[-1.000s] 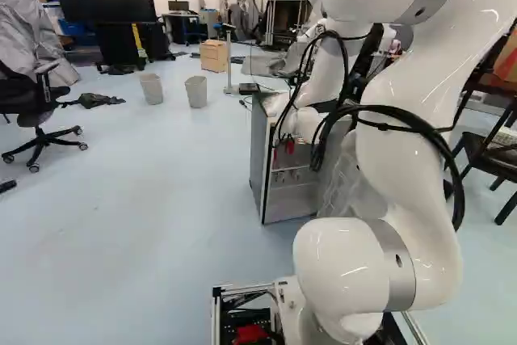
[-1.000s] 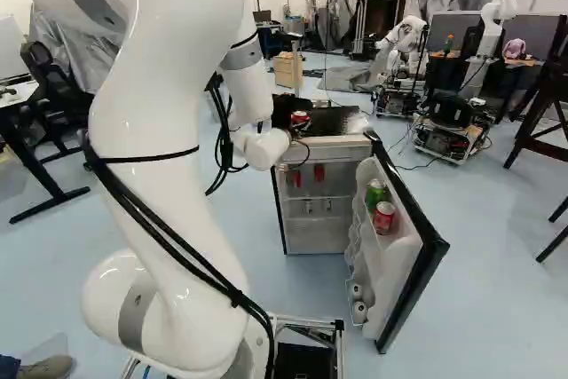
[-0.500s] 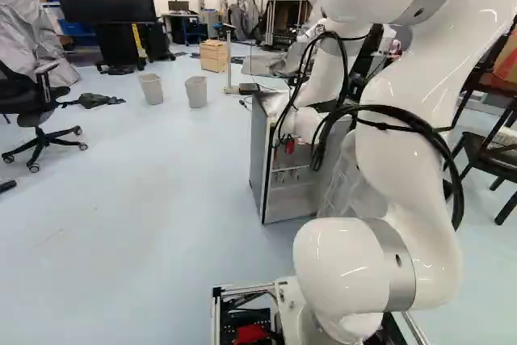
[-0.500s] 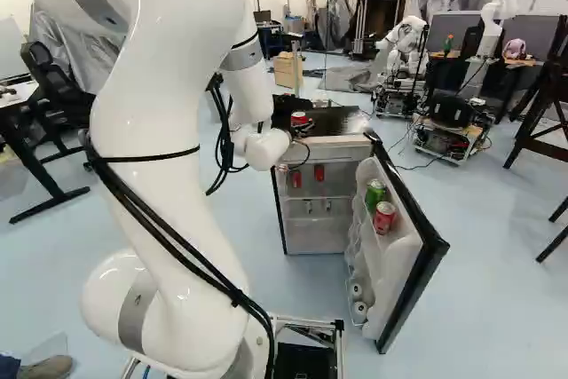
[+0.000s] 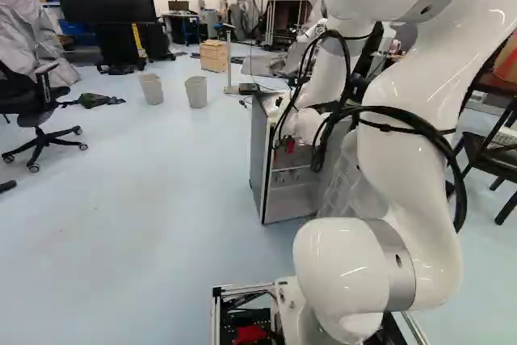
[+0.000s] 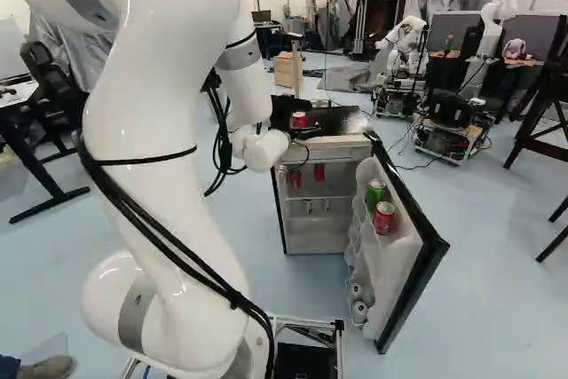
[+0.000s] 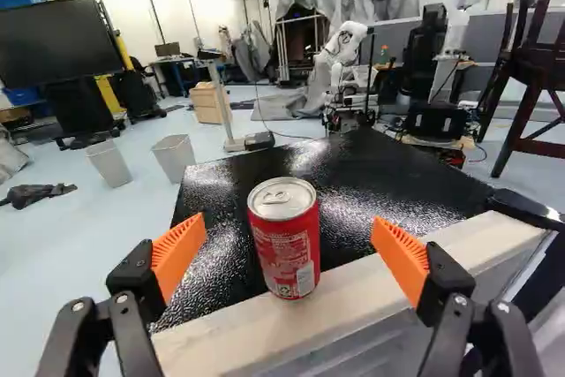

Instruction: Grab a drink from the fridge

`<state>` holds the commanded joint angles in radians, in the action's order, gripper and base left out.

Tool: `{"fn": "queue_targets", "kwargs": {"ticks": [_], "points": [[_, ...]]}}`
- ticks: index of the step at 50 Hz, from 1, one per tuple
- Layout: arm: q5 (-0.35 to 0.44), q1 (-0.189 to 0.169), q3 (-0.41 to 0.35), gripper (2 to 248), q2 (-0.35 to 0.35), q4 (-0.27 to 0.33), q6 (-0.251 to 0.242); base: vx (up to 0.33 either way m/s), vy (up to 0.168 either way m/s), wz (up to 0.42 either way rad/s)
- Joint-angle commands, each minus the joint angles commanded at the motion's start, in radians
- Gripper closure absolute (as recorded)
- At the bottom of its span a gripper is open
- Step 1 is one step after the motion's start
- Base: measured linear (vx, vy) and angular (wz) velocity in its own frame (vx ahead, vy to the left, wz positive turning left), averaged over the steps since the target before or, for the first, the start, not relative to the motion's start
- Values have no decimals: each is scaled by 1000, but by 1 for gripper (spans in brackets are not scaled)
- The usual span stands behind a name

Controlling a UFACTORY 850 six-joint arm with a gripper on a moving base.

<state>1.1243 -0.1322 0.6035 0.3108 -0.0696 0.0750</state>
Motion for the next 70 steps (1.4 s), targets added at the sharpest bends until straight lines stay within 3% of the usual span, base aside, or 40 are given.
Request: {"fn": "queue_targets", "kwargs": {"ticks": [12, 33, 70], "points": [[-30, -1, -65, 3, -54, -30, 0, 0, 0, 0], [-119, -35, -164, 3, -139, -231, 0, 0, 0, 0], [175, -160, -236, 3, -266, -547, 0, 0, 0, 0]]}}
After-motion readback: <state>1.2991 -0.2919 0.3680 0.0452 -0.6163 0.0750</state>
